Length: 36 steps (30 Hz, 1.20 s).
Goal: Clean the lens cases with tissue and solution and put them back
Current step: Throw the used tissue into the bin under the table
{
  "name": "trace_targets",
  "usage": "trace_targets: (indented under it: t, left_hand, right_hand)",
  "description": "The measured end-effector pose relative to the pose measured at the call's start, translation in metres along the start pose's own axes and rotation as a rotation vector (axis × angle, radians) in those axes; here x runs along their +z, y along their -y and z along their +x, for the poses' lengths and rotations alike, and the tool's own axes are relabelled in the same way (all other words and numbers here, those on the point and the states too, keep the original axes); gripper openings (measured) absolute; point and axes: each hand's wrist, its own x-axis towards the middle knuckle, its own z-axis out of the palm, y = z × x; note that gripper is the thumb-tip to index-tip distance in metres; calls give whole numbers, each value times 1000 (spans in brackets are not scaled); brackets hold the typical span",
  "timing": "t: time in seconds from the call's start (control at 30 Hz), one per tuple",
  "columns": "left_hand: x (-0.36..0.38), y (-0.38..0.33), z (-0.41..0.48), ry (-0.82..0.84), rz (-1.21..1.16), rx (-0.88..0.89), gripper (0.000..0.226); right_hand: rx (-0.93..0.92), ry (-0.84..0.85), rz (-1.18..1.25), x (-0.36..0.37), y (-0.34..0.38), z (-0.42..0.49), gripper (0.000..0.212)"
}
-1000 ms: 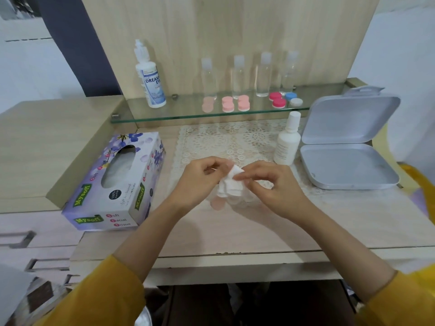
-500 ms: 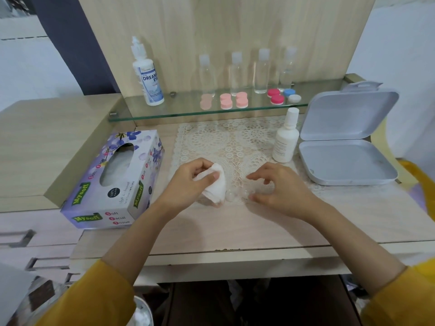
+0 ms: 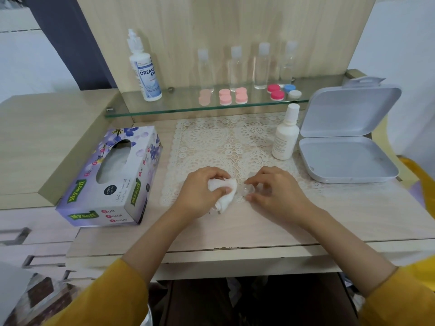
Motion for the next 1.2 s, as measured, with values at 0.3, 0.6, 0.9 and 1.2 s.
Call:
trace_targets:
  t: [0.3,0.6,0.9,1.2]
  left_hand:
    - [10,18,-1,-119,175,332,29]
    - [8,25,-8,-80,359,491,31]
    - [14,27,-4,-115,366,500,22]
    - [15,25,-8,-247,538,584,17]
  right_hand:
    - [-42,-100,58,10,-4,-3,19]
    - [-66,-109,102,16,-5,-5,23]
    - [-62,-135,133,18,-6,-6,21]
    - [-83,-157,149,20,-9,-6,17]
